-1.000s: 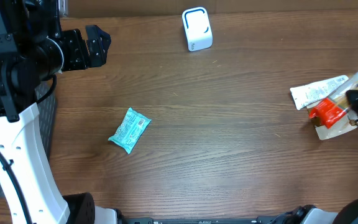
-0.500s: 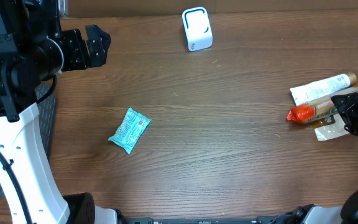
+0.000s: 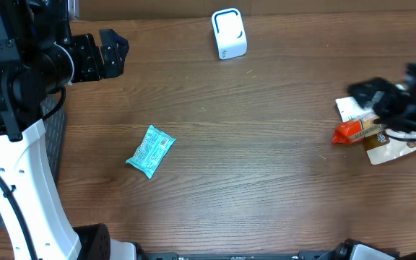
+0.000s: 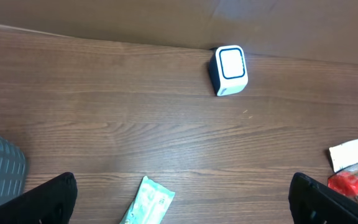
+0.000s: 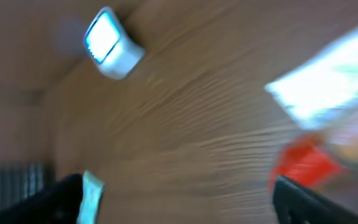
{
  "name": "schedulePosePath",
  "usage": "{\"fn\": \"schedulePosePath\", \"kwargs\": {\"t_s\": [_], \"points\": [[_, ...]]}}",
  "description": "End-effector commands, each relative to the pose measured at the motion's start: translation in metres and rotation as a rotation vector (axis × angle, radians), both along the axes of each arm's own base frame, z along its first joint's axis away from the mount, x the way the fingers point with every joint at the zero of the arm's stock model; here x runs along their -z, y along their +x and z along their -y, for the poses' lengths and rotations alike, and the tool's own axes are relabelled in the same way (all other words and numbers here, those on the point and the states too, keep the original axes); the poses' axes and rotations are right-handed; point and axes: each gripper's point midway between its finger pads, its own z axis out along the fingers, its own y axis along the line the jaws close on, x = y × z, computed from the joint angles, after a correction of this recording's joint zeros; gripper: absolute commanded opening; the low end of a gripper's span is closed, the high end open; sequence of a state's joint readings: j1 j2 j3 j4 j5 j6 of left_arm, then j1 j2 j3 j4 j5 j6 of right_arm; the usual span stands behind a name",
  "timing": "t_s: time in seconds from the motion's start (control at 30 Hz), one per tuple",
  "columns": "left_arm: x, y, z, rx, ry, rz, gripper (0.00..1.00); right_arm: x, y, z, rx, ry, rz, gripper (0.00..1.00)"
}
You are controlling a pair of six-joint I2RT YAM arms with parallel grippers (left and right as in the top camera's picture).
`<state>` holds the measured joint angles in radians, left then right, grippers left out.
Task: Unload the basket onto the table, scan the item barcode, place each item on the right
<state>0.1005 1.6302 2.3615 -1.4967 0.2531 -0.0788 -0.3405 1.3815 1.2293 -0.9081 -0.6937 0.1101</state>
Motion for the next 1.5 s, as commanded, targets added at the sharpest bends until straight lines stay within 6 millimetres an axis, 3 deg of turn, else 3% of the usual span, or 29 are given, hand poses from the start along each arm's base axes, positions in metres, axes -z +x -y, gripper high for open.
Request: {"fn": "schedulePosePath", "kwargs": {"t_s": [0.0,0.17,0.4,0.57,0.73,0.97,1.17,1.3,1.47], "points": [[-0.003,0.001,-0.004,-0.009,0.005,0.011,1.00,-0.016,0.003,-0.065,-0.217,0.079,0.069,1.00],[-0.003,0.001,-0.004,-0.009,0.005,0.011,1.00,-0.011,0.009,-0.161,-0.466,0.054,0.143,1.00],[-0.003,0.001,-0.004,-0.009,0.005,0.011,1.00,0.033,0.012,-0.293,-0.597,-0.113,0.187,1.00],[-0.003,0.001,-0.004,-0.009,0.005,0.011,1.00,0.058,0.014,-0.362,-0.719,-0.253,0.194,1.00],[-0.003,0.001,-0.004,-0.009,0.005,0.012,0.99,0.087,0.009,-0.415,-0.845,-0.331,0.221,1.00],[-0.003,0.001,-0.004,-0.009,0.005,0.012,0.99,0.138,-0.001,-0.439,-0.837,-0.554,0.260,1.00],[-0.003,0.001,-0.004,-0.009,0.005,0.012,1.00,0.173,-0.025,-0.464,-0.927,-0.587,0.269,1.00],[-0.003,0.001,-0.004,-0.009,0.005,0.012,0.99,0.199,-0.032,-0.464,-0.951,-0.609,0.229,1.00],[-0.003,0.001,-0.004,-0.009,0.005,0.012,1.00,0.211,-0.030,-0.447,-0.928,-0.692,0.185,1.00]]}}
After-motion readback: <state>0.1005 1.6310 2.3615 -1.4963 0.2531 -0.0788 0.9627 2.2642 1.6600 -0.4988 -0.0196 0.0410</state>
